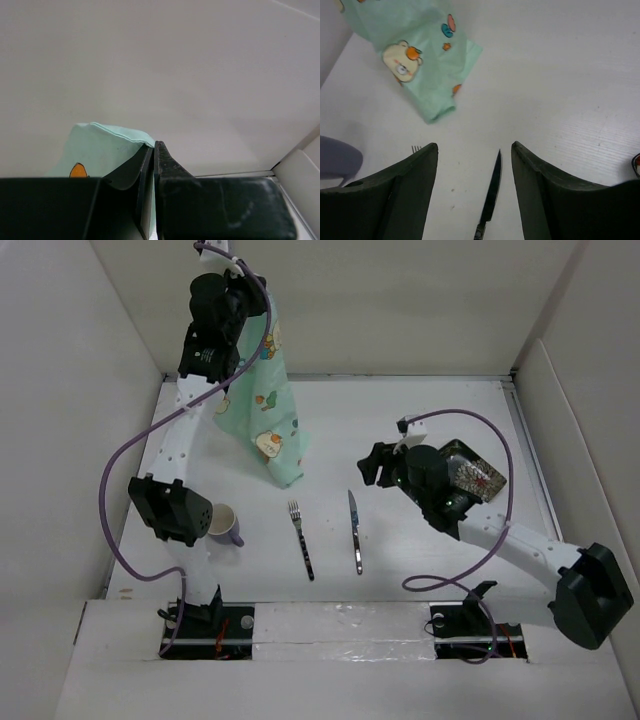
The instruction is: Set the dinner table for one person
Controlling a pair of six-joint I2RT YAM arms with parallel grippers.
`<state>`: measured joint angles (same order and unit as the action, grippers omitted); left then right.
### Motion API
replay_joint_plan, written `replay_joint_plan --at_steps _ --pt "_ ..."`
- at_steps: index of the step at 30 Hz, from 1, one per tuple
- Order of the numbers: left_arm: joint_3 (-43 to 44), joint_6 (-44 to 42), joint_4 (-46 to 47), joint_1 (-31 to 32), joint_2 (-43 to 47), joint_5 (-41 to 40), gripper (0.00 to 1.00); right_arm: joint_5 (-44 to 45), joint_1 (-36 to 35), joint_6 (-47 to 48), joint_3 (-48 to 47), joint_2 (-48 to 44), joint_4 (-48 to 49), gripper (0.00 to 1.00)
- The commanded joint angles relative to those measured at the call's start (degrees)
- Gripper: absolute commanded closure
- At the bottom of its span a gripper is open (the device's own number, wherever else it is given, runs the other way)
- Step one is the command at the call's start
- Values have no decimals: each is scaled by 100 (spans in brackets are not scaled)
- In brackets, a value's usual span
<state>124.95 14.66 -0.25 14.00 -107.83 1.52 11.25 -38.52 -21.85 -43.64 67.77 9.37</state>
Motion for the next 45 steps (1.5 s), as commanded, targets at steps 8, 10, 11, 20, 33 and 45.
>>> replay_joint_plan --at_steps 8,10,11,20,33,45 --pt "-593 319 534 129 964 -432 100 -306 -15 -65 -382 878 566 34" --pt "-891 213 657 200 1369 -582 100 -500 -68 -109 -522 1115 636 32" --pt "-997 283 771 200 1622 -556 100 -561 -120 -135 -575 1212 680 31" --pt "-1236 644 1010 200 2723 138 100 -632 -287 40 -1059 1793 935 25" --pt "-1340 556 913 200 2838 297 100 -1685 -235 1156 -1104 1722 1848 29" --pt "-2421 -173 1308 200 3031 -739 100 -1478 -235 963 -505 177 1509 100"
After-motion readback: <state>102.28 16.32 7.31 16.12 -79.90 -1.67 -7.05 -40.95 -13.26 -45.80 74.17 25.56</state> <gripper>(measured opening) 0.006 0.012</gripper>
